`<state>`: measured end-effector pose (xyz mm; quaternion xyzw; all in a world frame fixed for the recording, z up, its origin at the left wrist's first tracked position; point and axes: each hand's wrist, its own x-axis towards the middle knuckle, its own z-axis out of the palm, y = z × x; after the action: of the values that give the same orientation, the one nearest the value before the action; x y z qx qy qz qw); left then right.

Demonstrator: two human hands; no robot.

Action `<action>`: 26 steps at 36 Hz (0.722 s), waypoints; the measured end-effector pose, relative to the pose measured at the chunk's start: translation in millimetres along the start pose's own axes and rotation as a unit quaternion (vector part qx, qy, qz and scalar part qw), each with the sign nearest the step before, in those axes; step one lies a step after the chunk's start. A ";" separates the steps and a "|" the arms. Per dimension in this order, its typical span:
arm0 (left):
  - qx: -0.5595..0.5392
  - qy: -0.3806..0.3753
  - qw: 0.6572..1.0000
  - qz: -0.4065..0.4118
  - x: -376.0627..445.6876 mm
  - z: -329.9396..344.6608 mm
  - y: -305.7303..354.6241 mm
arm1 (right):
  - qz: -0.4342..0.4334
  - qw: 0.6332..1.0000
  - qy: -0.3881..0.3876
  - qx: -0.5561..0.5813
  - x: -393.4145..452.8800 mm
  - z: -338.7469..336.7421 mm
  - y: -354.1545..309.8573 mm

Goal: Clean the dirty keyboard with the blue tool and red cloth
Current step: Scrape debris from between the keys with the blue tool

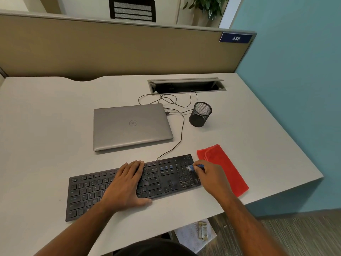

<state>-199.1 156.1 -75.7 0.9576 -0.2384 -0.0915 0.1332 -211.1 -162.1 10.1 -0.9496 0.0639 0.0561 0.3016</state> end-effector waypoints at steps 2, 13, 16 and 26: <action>-0.003 -0.002 1.000 -0.001 0.1 -1.1 0.3 | 0.002 1.000 -0.013 -0.004 -1.4 2.8 0.6; -0.002 0.007 1.000 0.003 -0.1 0.4 -0.6 | -0.018 0.997 -0.078 -0.010 -3.6 -3.5 -7.5; -0.004 0.002 1.000 0.002 -0.4 -0.2 0.1 | -0.069 0.990 -0.121 -0.004 -6.6 5.6 -17.5; -0.004 0.001 1.000 0.002 -0.8 -1.0 0.0 | -0.033 0.992 -0.064 -0.100 -5.4 -1.2 -5.0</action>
<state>-199.5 156.7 -74.6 0.9567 -0.2396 -0.0916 0.1378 -215.6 -158.3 14.7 -0.9711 0.0067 0.1129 0.2103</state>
